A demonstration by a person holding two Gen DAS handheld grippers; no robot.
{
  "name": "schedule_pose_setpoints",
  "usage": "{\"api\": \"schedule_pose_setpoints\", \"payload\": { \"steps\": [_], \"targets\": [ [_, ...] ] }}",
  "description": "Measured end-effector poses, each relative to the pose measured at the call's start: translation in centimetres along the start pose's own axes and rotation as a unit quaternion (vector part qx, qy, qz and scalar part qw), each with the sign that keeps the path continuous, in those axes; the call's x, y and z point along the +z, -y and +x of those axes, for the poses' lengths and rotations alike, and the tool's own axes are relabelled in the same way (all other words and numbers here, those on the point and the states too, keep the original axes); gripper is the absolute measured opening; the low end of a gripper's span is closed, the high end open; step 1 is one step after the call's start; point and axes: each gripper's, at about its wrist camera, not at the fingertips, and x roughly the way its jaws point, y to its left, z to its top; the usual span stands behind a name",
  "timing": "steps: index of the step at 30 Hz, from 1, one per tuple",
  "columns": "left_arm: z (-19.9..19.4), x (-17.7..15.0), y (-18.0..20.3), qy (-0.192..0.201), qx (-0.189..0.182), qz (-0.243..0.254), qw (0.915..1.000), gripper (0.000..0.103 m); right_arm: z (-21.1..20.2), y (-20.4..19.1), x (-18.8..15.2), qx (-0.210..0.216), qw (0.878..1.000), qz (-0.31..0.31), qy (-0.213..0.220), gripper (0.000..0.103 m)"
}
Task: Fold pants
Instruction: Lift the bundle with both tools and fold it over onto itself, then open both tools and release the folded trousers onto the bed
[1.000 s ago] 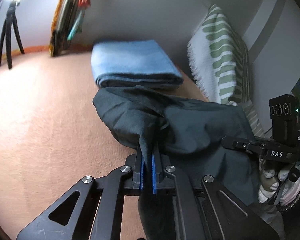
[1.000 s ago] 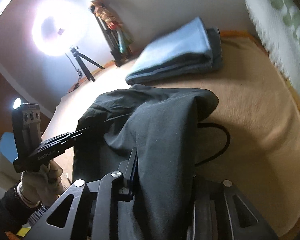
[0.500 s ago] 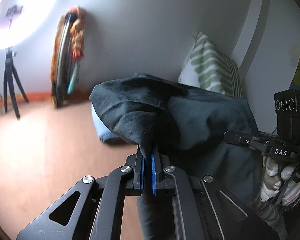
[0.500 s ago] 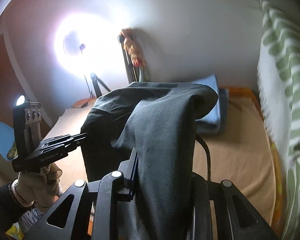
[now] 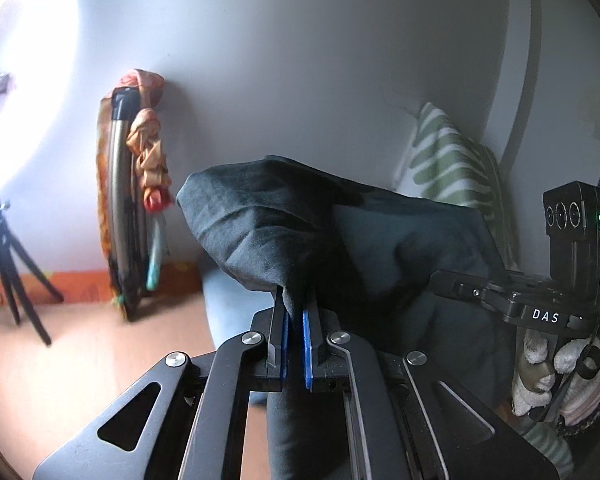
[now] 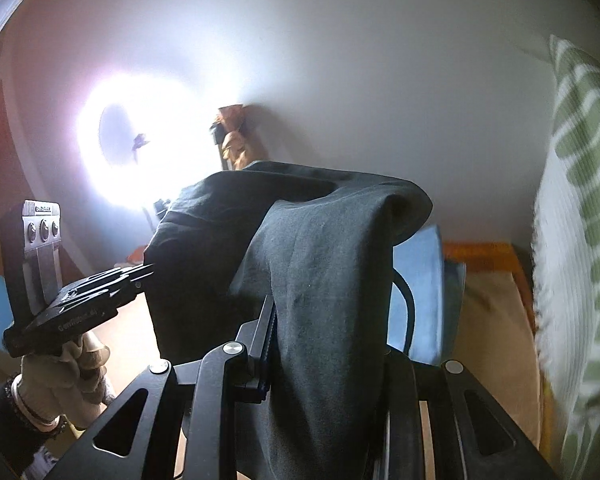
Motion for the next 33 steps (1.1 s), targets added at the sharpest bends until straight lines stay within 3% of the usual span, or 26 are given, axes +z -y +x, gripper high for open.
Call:
{"api": "schedule_pose_setpoints", "payload": {
  "steps": [4,9,14,18,21,24,25,33],
  "targets": [
    [3.4,1.5,-1.3,0.003,0.017,0.013,0.9998,0.004,4.0,1.8,2.5,0.001,1.000,-0.007,-0.003,0.027],
    [9.0,1.8,-3.6,-0.022,0.034,0.010,0.9991,0.004,9.6,4.8,3.8,0.004,1.000,-0.002,-0.020,0.027],
    [13.8,0.6,-5.8,-0.047,0.049,-0.006,0.9977,0.004,15.3,8.6,2.6,0.011,0.998,0.030,-0.054,0.027],
    [16.2,-0.7,-6.1,-0.073,0.069,0.009,0.9949,0.004,18.7,11.9,1.2,0.001,0.995,0.063,-0.081,0.032],
    [16.5,-1.2,-6.4,-0.080,0.097,0.017,0.9919,0.006,18.9,13.7,0.7,-0.005,0.993,0.087,-0.082,0.045],
    [15.9,-1.4,-6.6,-0.078,0.101,0.013,0.9918,0.008,18.6,14.3,0.9,-0.023,0.992,0.093,-0.084,0.066],
    [15.6,-1.5,-6.6,-0.077,0.102,0.012,0.9917,0.008,18.4,14.4,0.8,-0.024,0.992,0.095,-0.084,0.069],
    [12.1,-1.8,-5.6,-0.075,0.088,0.016,0.9931,0.013,15.3,14.0,0.2,-0.061,0.990,0.105,-0.069,0.069]
  ]
}}
